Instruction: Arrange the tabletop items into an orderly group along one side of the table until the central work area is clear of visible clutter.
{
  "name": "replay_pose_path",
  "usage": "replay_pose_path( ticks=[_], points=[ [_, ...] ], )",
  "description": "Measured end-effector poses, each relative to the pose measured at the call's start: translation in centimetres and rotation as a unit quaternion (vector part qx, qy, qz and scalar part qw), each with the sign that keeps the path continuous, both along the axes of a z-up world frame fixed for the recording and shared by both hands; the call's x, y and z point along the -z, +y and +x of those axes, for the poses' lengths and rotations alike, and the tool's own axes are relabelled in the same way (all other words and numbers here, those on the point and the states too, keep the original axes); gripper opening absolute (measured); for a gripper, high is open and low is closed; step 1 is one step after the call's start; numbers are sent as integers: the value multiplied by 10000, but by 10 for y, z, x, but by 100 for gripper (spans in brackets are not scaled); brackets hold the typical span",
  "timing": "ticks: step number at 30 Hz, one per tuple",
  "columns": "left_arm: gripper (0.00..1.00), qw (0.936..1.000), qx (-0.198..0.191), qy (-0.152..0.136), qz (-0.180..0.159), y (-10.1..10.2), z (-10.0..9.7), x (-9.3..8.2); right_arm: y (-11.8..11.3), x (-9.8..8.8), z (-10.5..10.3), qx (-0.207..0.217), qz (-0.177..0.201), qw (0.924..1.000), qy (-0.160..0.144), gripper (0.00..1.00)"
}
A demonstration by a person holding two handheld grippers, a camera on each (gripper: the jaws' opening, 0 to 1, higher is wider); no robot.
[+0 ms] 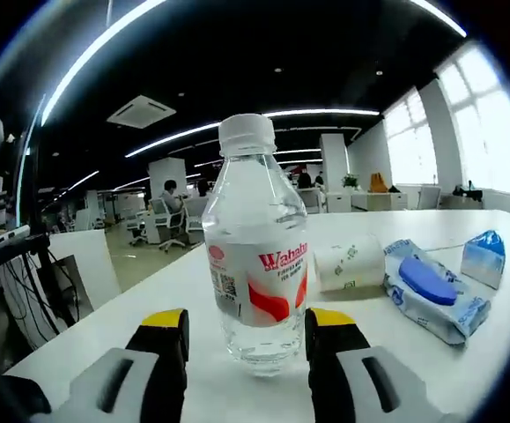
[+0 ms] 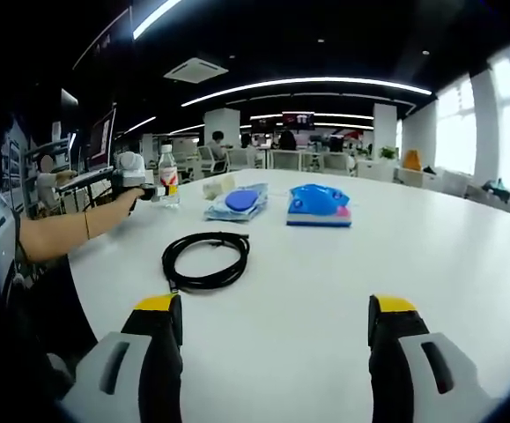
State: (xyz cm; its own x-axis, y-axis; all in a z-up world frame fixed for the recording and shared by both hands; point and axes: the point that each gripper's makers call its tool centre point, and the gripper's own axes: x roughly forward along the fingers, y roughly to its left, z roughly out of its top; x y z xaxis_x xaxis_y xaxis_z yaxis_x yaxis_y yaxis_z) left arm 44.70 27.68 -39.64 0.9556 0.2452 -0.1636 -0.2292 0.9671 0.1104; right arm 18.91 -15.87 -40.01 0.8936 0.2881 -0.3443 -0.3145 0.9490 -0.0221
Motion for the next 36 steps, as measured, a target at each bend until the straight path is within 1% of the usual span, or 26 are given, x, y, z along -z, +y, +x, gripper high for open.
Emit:
replay_pose_path(
  ticks=[4, 5, 7, 8, 9, 10, 14, 16, 18, 19, 21, 23, 24, 25, 26, 27, 28, 32, 36],
  points=[
    [56, 9999, -39, 67, 68, -7, 7, 6, 3, 1, 1, -42, 13, 10000, 1, 83],
    [58, 9999, -76, 101, 79, -8, 9, 8, 3, 1, 1, -54, 33, 10000, 10, 83],
    [61, 9998, -158, 73, 115, -6, 11, 7, 2, 2, 1, -54, 22, 10000, 22, 83],
    [63, 9997, -244, 76, 69, -4, 12, 7, 1, 3, 1, -39, 12, 10000, 33, 83],
    [65, 9995, -325, 28, -53, -3, 13, 6, 0, 3, 2, -23, -2, 10000, 45, 83],
    [67, 9994, -337, 16, -84, -3, 15, 6, -1, 4, 2, -11, -10, 10000, 58, 83],
    [67, 9990, -430, 7, -94, -2, 20, 5, -3, 3, 2, -1, 19, 10000, 47, 83],
    [66, 9989, -469, 12, -47, -1, 22, 4, -4, 4, 2, 8, 8, 10000, 55, 83],
    [62, 9986, -529, -17, -24, 0, 23, 5, -5, 7, 2, 27, 6, 9999, 98, 83],
    [59, 9985, -540, 23, -3, 1, 24, 6, -5, 8, 2, 20, 7, 9999, 117, 83],
    [57, 9985, -545, 29, -11, 3, 25, 7, -4, 8, 1, 7, 11, 9999, 117, 82],
    [57, 9984, -533, 35, -192, 4, 26, 9, -4, 7, 1, 0, 15, 10000, 97, 82],
    [56, 9979, -552, 22, -348, 4, 25, 11, -5, 7, 1, 16, 23, 10000, 89, 82],
    [55, 9978, -534, -4, -402, 3, 26, 11, -6, 7, 1, 34, 22, 9999, 92, 82],
    [52, 9980, -518, 0, -370, 3, 25, 11, -7, 7, 1, 44, 20, 9999, 95, 82],
    [46, 9991, -324, -5, -290, -3, 29, 10, -7, 7, 1, 59, 23, 9999, 95, 82],
    [47, 9992, -283, 8, -294, -6, 30, 11, -7, 7, 1, 58, 24, 9999, 92, 82],
    [47, 9992, -281, 59, -287, -4, 30, 11, -9, 5, 0, 65, 19, 10000, 51, 82],
    [46, 9993, -252, 67, -258, -6, 30, 11, -11, 5, 0, 87, 12, 9999, 58, 82]
  ],
)
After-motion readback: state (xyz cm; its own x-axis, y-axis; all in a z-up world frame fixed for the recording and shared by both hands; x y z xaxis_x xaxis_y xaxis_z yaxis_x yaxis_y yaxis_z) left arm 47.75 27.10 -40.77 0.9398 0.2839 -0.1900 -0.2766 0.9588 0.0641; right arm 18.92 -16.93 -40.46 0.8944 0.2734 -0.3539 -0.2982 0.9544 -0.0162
